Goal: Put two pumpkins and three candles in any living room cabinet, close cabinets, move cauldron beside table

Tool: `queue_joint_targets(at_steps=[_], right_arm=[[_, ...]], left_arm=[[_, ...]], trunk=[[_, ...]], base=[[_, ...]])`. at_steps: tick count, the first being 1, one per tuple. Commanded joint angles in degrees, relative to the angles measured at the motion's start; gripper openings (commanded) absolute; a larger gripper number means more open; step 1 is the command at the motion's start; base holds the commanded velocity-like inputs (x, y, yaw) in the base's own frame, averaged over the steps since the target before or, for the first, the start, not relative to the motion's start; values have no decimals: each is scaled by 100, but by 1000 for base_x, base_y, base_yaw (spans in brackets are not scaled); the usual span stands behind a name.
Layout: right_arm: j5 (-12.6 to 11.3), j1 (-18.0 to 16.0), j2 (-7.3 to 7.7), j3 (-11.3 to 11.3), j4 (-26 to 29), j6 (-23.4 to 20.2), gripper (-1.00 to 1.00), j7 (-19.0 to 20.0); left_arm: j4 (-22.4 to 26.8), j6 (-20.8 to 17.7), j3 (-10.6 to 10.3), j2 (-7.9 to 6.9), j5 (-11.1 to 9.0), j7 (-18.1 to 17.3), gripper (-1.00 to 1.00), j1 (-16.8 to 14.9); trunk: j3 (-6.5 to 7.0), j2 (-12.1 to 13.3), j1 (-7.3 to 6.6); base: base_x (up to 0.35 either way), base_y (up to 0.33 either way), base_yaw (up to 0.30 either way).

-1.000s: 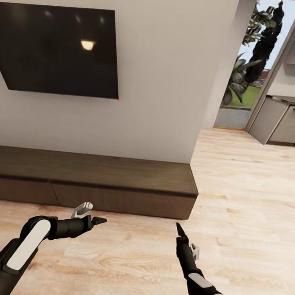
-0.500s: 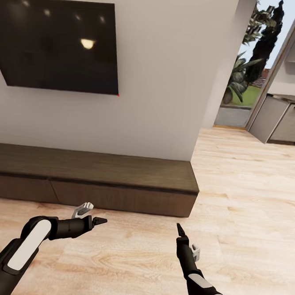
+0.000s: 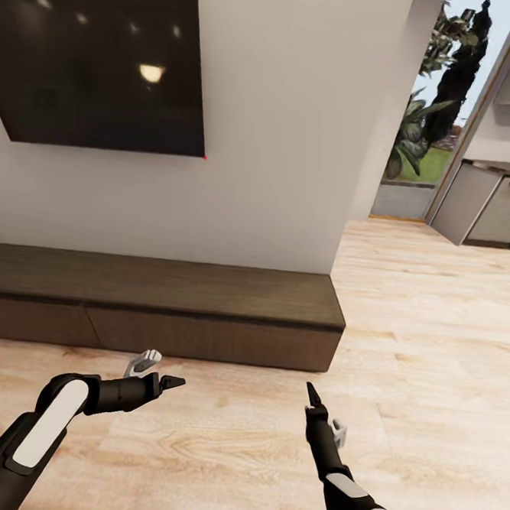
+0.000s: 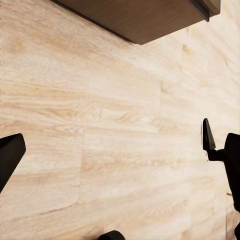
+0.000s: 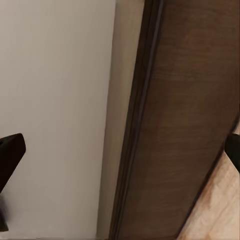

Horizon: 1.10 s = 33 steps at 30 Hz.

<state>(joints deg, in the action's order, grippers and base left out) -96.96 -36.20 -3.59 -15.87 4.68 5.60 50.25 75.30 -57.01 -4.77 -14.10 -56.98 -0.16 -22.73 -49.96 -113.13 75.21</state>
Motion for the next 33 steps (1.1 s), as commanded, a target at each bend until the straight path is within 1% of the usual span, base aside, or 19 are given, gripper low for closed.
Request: queue_joint_targets(at_steps=[1,2,3,4,6,9,12,16,33], right_arm=[[-31,-7,3,-53,-43,44,100,223],[-31,-4,4,-54,-55,43,100,291],[-36,1,6,-55,-72,39,100,467],[-35,4,13,-55,-75,35,100,562],[-19,6,26,-61,-52,29,100,664],[-15,7,32,-54,-26,29,100,651],[-41,7,47,-42,-13,22,100,639],[-37,7,75,-43,-56,48,100,647],[-58,7,86,-47,-73,20,100,629]], left_arm=[[2,-12,-6,-4,-4,-2,100,-4],[2,-12,-6,-5,-4,-2,100,-4],[2,-12,-6,-5,-5,-2,100,-4],[6,-12,-6,-5,-5,-2,100,-4],[18,-12,-6,-5,-5,-2,100,-4],[39,-18,-6,-5,-7,-2,100,-4],[47,-20,-5,-13,-76,-2,100,-4],[50,-21,-6,-14,-118,-2,100,-4],[54,-26,-11,-8,-152,-2,100,-4]], trunk=[[-23,-44,22],[-41,-84,44],[-59,-124,66],[-77,-164,88],[-113,-244,132],[-167,-365,198],[-221,-485,263],[-293,-645,351],[-598,-1327,725]], base=[[0,0,0],[0,0,0],[0,0,0],[0,0,0],[0,0,0],[0,0,0],[0,0,0],[0,0,0],[0,0,0]])
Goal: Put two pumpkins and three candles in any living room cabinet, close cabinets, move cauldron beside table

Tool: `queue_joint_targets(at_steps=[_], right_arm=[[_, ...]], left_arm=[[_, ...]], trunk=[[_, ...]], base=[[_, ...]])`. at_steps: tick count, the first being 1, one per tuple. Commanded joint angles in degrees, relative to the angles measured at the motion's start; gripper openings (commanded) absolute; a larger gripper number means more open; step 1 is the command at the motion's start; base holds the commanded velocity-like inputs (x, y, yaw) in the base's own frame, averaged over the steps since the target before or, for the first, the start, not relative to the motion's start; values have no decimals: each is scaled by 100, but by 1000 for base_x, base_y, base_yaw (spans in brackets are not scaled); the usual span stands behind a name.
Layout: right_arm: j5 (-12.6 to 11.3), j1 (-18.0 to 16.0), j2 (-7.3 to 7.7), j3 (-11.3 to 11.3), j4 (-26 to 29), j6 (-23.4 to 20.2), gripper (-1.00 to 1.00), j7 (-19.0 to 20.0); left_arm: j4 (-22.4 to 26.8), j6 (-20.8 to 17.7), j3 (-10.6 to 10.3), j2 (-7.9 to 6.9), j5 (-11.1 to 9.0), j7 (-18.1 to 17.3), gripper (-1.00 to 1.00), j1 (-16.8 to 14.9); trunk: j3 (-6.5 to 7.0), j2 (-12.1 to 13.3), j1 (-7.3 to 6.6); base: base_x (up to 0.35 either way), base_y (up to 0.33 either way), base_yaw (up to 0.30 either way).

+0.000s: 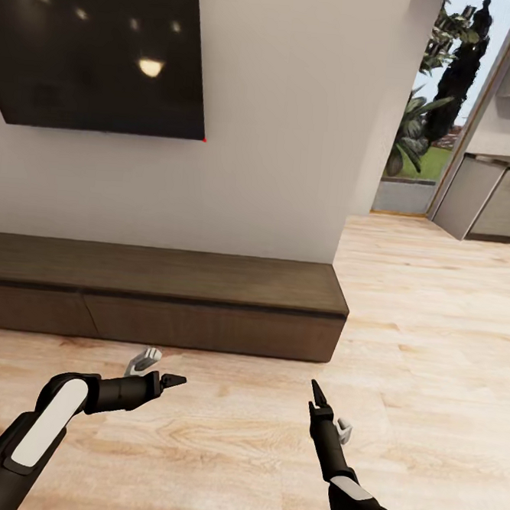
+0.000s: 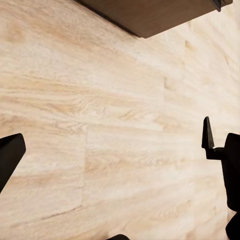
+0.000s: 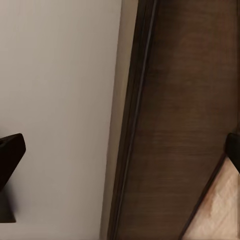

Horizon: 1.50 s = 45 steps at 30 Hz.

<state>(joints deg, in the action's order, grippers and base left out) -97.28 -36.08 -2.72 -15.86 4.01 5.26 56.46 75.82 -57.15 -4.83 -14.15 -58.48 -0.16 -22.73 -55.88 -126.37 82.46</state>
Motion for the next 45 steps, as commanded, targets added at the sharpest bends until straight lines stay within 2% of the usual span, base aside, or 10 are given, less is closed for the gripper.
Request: queue_joint_targets(at_steps=[1,6,10,37,45], right_arm=[[-27,-4,-1,-49,-5,55,100,7],[-26,-4,0,-49,-7,54,100,5],[-27,-4,0,-49,-6,54,100,5],[-19,-4,-3,-49,-14,63,100,-3],[-19,-4,-6,-49,-14,63,100,-3]], left_arm=[[3,-14,-12,-2,-56,-2,100,-3],[2,-23,-17,-11,-324,-2,100,4],[-4,-24,-20,-17,-406,-2,100,5],[-5,-24,-18,-18,-428,-2,100,7],[-5,-24,-18,-18,-429,-2,100,11]], trunk=[[-23,-44,22],[-113,-244,131],[-185,-405,219],[-670,-1488,812],[-670,-1488,812]], base=[[0,0,0],[0,0,0],[0,0,0],[0,0,0],[0,0,0]])
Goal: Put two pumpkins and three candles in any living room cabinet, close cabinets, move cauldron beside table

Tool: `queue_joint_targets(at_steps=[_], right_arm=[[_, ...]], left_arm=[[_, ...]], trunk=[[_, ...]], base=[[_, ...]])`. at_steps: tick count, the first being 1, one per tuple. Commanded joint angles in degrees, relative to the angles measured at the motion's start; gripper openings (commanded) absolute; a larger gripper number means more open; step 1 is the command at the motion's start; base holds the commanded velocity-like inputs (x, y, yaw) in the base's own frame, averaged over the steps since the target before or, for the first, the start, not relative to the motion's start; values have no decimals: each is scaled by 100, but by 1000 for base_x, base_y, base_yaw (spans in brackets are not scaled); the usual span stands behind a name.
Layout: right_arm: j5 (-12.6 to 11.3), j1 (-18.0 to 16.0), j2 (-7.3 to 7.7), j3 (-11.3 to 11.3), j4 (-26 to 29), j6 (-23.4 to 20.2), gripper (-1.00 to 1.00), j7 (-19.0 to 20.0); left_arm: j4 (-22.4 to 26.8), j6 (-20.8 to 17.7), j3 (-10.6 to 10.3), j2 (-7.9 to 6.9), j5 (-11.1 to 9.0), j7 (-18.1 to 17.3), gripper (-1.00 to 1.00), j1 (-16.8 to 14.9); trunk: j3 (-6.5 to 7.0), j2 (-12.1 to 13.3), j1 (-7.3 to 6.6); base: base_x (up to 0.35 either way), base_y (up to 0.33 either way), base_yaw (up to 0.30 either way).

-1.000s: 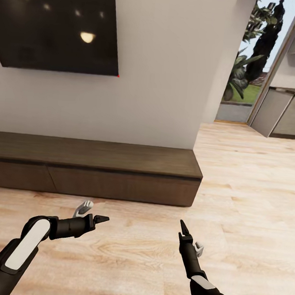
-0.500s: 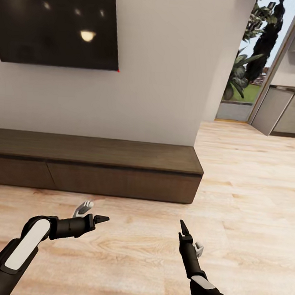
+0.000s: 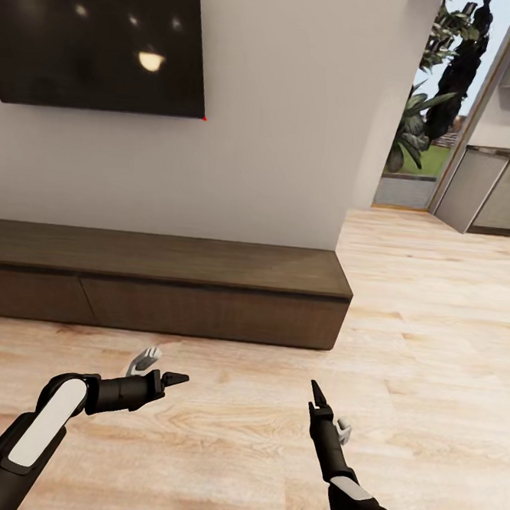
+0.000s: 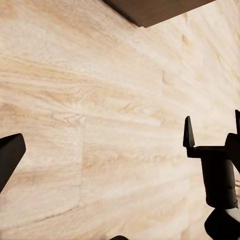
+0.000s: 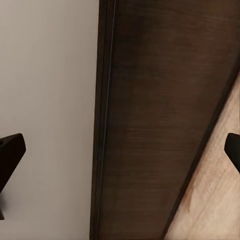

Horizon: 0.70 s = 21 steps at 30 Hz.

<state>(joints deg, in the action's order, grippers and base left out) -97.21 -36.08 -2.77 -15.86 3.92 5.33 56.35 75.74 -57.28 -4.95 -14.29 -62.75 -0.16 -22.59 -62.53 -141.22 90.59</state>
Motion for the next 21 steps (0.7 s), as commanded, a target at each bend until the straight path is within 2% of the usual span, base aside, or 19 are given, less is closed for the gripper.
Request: queue_joint_targets(at_steps=[1,7,21], right_arm=[[-26,-4,-1,-48,-6,55,100,7],[-26,-4,-1,-48,-4,55,100,7],[-22,-4,-4,-48,-5,71,100,7]], left_arm=[[2,-11,-6,-4,-1,-2,100,-2],[2,-11,-6,-4,1,-2,100,7],[-7,-11,-7,-4,0,-2,100,26]], trunk=[[-5,-2,-1],[-5,-2,-1],[-5,-2,-1]], base=[[0,0,0],[167,0,0],[322,0,0]])
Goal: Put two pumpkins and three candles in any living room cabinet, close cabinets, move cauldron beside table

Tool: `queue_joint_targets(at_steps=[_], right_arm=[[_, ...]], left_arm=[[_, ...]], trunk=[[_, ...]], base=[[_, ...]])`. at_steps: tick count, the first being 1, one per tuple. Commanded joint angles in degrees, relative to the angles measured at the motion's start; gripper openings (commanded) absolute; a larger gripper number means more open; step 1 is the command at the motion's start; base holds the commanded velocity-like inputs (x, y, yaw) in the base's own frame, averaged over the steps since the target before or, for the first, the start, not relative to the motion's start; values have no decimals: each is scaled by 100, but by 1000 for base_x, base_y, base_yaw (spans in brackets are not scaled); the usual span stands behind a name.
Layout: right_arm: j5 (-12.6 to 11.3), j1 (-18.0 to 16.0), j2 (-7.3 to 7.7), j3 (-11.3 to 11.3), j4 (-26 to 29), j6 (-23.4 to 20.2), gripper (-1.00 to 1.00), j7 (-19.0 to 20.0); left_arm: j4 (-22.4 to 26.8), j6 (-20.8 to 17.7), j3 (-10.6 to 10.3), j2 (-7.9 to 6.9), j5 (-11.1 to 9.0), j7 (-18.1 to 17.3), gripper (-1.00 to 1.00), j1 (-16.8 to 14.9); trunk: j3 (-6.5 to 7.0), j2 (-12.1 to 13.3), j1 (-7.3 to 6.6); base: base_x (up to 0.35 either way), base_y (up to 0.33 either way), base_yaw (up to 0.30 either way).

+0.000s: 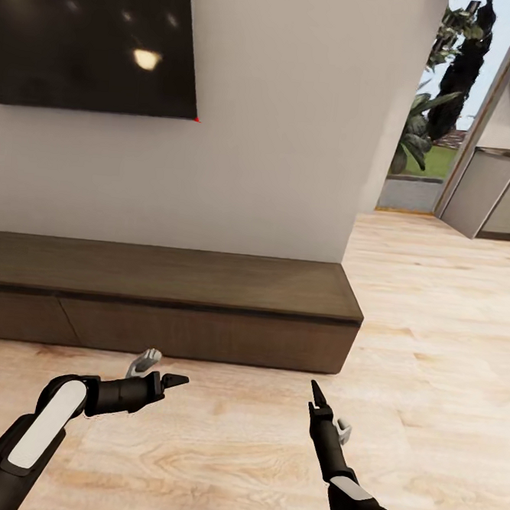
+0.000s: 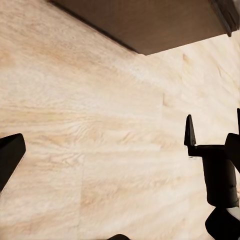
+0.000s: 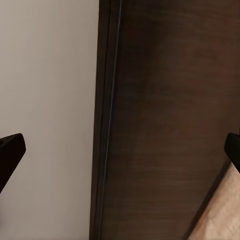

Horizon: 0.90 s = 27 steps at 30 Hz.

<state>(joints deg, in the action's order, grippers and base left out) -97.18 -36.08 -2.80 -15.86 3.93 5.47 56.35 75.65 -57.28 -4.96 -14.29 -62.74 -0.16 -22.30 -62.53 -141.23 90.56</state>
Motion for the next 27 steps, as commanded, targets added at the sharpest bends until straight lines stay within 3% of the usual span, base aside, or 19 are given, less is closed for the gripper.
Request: queue_joint_targets(at_steps=[1,11,16,21,25,27], right_arm=[[-23,-4,-1,-48,-4,58,100,7],[-20,-4,-1,-48,-6,68,100,7],[-26,-4,-1,-47,-6,68,100,7],[-26,-4,-5,-48,-6,81,100,7],[-27,-4,-9,-43,-6,85,100,7],[-26,-4,-9,-42,-6,89,100,7]], left_arm=[[2,-11,-5,-4,-1,-2,100,-3],[-3,-11,-8,-4,-8,-2,100,-1],[-16,-14,-11,-4,-102,-2,100,19],[-3,-19,-28,-1,-118,-2,100,114],[-2,-20,-199,6,-148,-2,100,144],[-24,-18,-379,43,-349,-2,100,213]], trunk=[[-5,-2,2],[-5,-2,2],[-5,-2,2],[-5,-2,2],[-5,-2,2],[-5,-2,2]], base=[[328,0,0],[323,0,0],[319,0,0],[152,0,0],[20,0,0],[4,0,0]])
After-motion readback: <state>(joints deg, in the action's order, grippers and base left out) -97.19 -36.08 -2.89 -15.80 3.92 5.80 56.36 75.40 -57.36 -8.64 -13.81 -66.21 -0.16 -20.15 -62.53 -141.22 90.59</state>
